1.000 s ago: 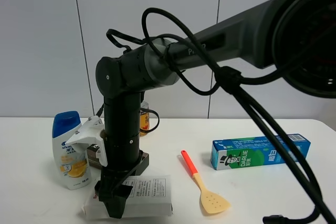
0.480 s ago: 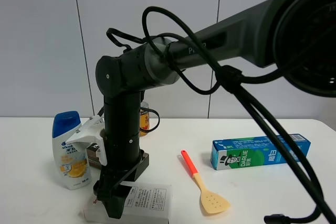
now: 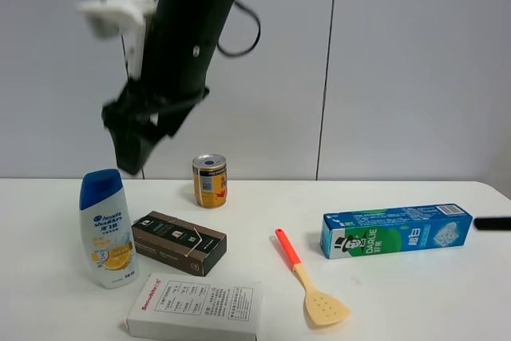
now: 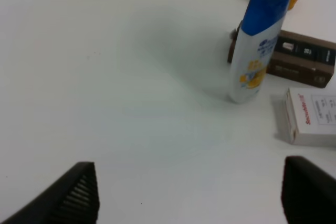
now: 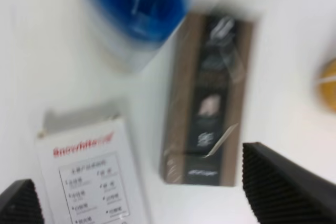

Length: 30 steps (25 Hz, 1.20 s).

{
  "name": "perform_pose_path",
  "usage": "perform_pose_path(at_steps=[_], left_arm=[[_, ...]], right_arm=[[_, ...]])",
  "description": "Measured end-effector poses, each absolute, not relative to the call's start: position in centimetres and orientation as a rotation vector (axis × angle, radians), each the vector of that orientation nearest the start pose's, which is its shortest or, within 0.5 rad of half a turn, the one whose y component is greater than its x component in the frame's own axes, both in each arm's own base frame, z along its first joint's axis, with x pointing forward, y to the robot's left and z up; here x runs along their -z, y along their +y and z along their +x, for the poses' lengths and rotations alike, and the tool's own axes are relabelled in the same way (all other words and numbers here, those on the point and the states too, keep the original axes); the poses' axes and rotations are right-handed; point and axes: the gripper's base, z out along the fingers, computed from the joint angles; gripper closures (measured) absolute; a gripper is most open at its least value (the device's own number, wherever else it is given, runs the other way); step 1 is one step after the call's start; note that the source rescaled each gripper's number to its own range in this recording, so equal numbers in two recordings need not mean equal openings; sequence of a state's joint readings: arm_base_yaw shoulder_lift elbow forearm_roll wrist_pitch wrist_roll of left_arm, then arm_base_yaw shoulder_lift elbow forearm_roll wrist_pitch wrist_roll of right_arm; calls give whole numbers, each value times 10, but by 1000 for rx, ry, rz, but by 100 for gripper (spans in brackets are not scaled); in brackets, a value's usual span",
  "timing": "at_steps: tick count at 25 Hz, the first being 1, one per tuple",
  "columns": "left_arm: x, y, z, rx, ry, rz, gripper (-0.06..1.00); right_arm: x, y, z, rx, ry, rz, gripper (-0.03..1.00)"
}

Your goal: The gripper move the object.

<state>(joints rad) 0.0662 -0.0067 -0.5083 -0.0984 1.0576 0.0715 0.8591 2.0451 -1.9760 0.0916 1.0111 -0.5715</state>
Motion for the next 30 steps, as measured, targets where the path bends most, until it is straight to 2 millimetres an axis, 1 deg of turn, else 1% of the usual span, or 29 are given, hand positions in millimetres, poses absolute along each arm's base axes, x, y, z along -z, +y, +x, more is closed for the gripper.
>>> perform_pose_path(at_steps=[3, 7, 10, 12, 14, 17, 20, 21, 22, 24, 25, 26, 28, 30], left_arm=[[-280, -8, -6, 30, 2022, 11, -6], [-280, -8, -6, 30, 2022, 11, -6], [-280, -8, -6, 30, 2022, 11, -6], [-280, -8, -6, 30, 2022, 11, -6], [-280, -8, -6, 30, 2022, 11, -6], [-280, -8, -6, 30, 2022, 11, -6], [-280, -8, -6, 30, 2022, 11, -6], [-280, -8, -6, 30, 2022, 11, -6], [-280, -8, -6, 30, 2022, 11, -6], [-280, -8, -6, 30, 2022, 11, -6], [-280, -8, -6, 30, 2022, 11, -6], [-280, -8, -6, 30, 2022, 11, -6], [-280, -8, -6, 30, 2022, 11, -6], [-280, -8, -6, 30, 2022, 11, -6]], right_arm=[[-371, 334, 279, -262, 1860, -1526, 85], [-441, 299, 250, -308, 1743, -1379, 85], [-478, 271, 230, -268, 1669, -1315, 85], [-493, 252, 219, -214, 1642, -1293, 85], [-501, 230, 205, -152, 1625, -1283, 85], [-494, 199, 184, -92, 1603, -1270, 85], [-469, 172, 162, -85, 1575, -1256, 83], [-464, 162, 153, -103, 1562, -1223, 80], [-451, 155, 146, -119, 1582, -1206, 75], [-435, 135, 130, -149, 1615, -1146, 56], [-422, 127, 125, -158, 1656, -1123, 48], [-411, 118, 118, -169, 1694, -1098, 42], [-391, 100, 106, -165, 1770, -1068, 36], [-371, 84, 95, -151, 1843, -1052, 34]])
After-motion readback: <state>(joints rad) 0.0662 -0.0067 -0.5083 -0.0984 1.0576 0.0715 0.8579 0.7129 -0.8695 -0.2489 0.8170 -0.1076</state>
